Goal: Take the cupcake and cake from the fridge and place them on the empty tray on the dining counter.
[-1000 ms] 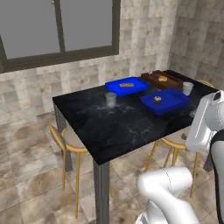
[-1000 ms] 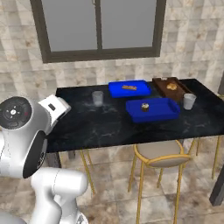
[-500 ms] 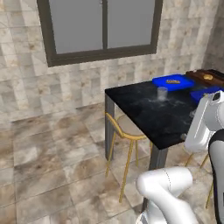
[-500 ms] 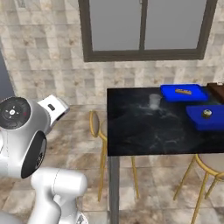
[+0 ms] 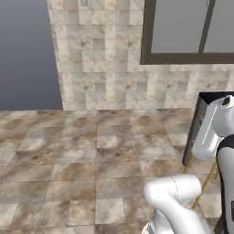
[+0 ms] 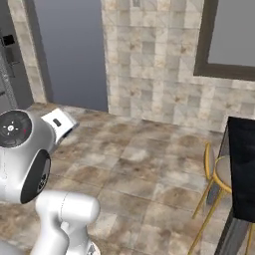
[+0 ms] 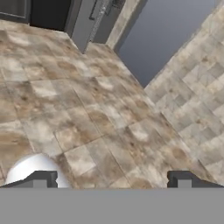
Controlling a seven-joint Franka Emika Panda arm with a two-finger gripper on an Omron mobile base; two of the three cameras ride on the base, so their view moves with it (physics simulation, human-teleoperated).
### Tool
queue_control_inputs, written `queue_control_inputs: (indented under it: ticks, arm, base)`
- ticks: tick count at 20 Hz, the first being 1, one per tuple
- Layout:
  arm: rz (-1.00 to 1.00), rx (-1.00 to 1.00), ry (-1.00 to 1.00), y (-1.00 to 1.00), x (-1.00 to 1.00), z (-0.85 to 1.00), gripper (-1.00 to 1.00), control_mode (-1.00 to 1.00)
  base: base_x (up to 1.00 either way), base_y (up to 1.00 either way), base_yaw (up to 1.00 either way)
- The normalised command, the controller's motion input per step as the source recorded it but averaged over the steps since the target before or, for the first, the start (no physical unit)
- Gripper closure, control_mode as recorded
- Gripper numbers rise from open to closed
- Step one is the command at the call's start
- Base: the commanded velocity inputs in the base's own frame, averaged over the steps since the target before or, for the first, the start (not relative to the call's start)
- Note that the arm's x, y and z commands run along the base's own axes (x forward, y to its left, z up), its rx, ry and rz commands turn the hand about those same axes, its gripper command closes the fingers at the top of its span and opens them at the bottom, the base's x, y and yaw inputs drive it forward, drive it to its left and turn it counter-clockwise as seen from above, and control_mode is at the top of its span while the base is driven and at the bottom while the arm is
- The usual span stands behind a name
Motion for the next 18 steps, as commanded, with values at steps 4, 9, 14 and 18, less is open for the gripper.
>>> queue_control_inputs:
  ticks: [4,9,14,18]
  arm:
    - [0.0,0.0,0.0,0.0,0.0,0.0,-1.0,1.0]
    - [0.0,0.0,0.0,0.0,0.0,0.0,-1.0,1.0]
    - [0.0,0.0,0.0,0.0,0.0,0.0,-1.0,1.0]
    - [0.0,0.0,0.0,0.0,0.0,0.0,-1.0,1.0]
  base:
    - [0.16,0.95,0.63]
    - [0.81,0.73,0.43]
    - [1.0,0.1,0.09]
    - [1.0,0.0,0.07]
